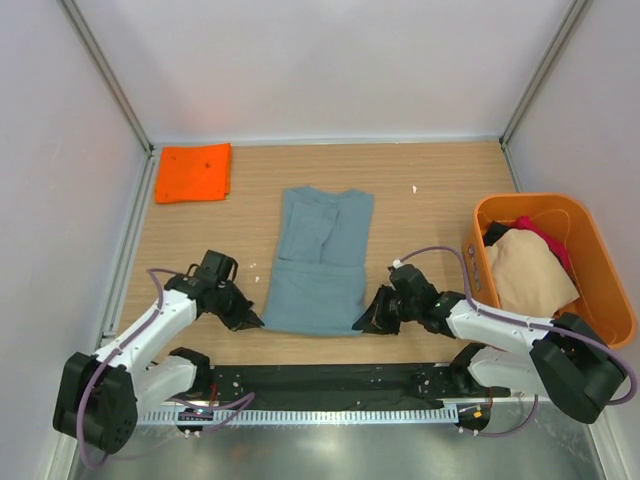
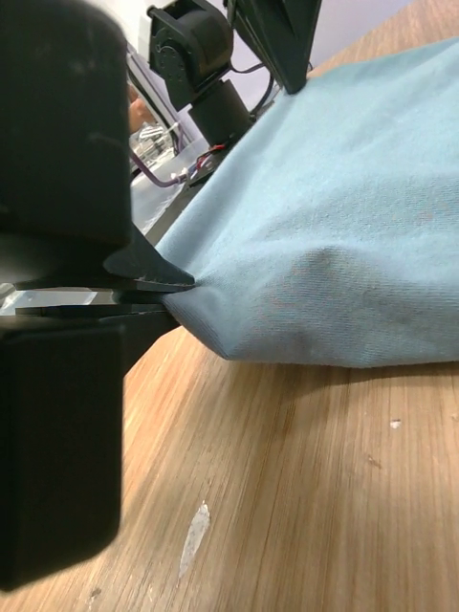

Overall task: Fold and stack the t-shirts
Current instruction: Fold the tshirt

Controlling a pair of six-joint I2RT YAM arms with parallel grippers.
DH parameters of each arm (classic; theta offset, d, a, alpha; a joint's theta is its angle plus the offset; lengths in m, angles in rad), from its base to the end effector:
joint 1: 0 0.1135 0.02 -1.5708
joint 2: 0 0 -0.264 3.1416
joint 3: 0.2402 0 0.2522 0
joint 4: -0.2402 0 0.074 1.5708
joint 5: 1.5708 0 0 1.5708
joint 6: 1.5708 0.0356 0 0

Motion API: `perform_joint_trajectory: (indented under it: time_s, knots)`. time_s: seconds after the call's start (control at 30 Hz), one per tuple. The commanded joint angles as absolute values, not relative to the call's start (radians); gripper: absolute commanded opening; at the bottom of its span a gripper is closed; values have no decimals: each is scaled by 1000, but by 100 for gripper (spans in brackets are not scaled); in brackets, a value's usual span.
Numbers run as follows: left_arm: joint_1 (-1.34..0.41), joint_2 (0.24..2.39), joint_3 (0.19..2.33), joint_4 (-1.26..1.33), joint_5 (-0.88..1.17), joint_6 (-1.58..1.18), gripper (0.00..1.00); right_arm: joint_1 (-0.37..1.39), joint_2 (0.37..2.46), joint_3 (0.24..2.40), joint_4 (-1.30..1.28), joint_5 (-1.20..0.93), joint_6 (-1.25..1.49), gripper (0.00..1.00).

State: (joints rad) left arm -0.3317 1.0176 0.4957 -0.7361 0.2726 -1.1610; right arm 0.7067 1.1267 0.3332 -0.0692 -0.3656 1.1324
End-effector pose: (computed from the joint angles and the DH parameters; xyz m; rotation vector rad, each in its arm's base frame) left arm 0.1452 -0.0601 0.1650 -1.1614 2.8013 -0.6299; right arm 0.1369 0.1336 0.1379 0.4007 2.7509 1.1261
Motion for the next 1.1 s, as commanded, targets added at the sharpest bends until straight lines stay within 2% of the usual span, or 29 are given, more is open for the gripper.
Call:
perform_joint_trajectory:
  time_s: [0.0, 0.1, 0.27, 0.53, 0.7, 0.9, 1.07]
  knots:
    - [-347, 1029, 621, -831, 189, -1098, 0, 707, 1135, 382, -95, -383, 1140, 1]
    - [-364, 1063, 739, -862, 157, -1056, 0, 686, 1140, 435, -138, -442, 1115, 1]
    - [-370, 1164, 905, -871, 129, -1020, 0, 531, 1169, 576, -265, -567, 1036, 1]
    - [-351, 1429, 1253, -805, 118, -948, 0, 330, 1495, 981, -483, -791, 819, 1]
    - [-315, 1647, 1529, -796, 143, -927, 0, 258, 1658, 1193, -491, -859, 796, 1]
    - [-270, 1850, 1747, -773, 227, -936, 0, 212, 1842, 1380, -451, -931, 822, 1]
    - [-265, 2014, 1931, -744, 279, -943, 0, 163, 1916, 1414, -335, -966, 911, 1]
